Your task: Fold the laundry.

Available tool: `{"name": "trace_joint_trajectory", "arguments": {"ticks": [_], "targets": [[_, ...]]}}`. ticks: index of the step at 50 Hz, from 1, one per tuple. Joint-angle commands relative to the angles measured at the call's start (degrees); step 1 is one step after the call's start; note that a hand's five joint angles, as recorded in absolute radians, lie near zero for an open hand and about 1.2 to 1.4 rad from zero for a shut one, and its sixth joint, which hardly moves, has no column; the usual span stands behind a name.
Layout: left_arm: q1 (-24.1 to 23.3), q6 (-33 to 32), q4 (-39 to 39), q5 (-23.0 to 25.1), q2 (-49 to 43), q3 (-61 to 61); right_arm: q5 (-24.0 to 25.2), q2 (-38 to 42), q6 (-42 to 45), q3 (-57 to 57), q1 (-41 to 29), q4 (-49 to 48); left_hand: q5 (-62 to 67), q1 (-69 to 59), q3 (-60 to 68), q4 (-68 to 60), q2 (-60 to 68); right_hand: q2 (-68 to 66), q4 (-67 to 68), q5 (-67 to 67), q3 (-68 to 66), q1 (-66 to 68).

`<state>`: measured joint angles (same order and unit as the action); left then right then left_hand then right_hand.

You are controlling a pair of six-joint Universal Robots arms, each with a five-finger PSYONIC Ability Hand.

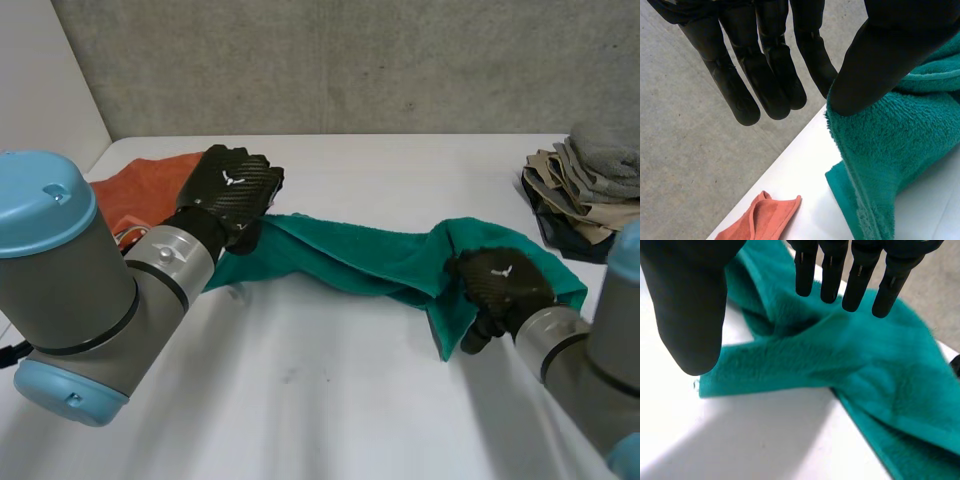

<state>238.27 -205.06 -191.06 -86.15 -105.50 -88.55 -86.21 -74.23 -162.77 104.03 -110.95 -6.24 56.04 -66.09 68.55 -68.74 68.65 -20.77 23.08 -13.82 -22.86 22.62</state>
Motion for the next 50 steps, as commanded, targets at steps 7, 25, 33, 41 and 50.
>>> {"name": "trace_joint_trajectory", "arguments": {"ticks": [7, 25, 33, 41, 50], "targets": [[0.3, 0.1, -0.1, -0.9, -0.2, -0.2, -5.0, 14.3, 4.1, -4.6, -1.3, -11.1, 14.0, -13.9, 11.5, -11.3, 11.3, -56.3, 54.0, -53.2, -54.2, 54.4], [5.6, -1.0, 7.2, -6.0, 19.4, -0.5, 1.9, -14.8, 23.6, -20.3, 7.9, 23.7, 14.0, -13.9, 11.5, -11.3, 11.3, -59.2, 56.9, -56.2, -57.1, 57.4], [6.8, -4.5, 12.7, -5.6, 23.6, -1.3, 6.8, -14.2, 30.2, -30.6, 15.0, 38.6, 14.0, -13.9, 11.5, -11.3, 11.3, -59.2, 56.9, -56.2, -57.1, 57.4], [6.9, -9.6, 11.0, -5.9, 8.5, 0.9, 7.4, -1.2, 30.9, -32.4, 15.2, 29.5, 14.0, -13.9, 11.5, -11.3, 11.3, -59.2, 56.9, -56.2, -57.1, 57.4], [6.9, -14.0, -10.7, -7.2, -8.2, 22.5, -2.5, 7.7, 28.8, -40.3, 7.5, -9.3, 14.0, -13.9, 11.5, -11.3, 11.3, -59.2, 56.9, -56.2, -57.1, 57.4]]}}
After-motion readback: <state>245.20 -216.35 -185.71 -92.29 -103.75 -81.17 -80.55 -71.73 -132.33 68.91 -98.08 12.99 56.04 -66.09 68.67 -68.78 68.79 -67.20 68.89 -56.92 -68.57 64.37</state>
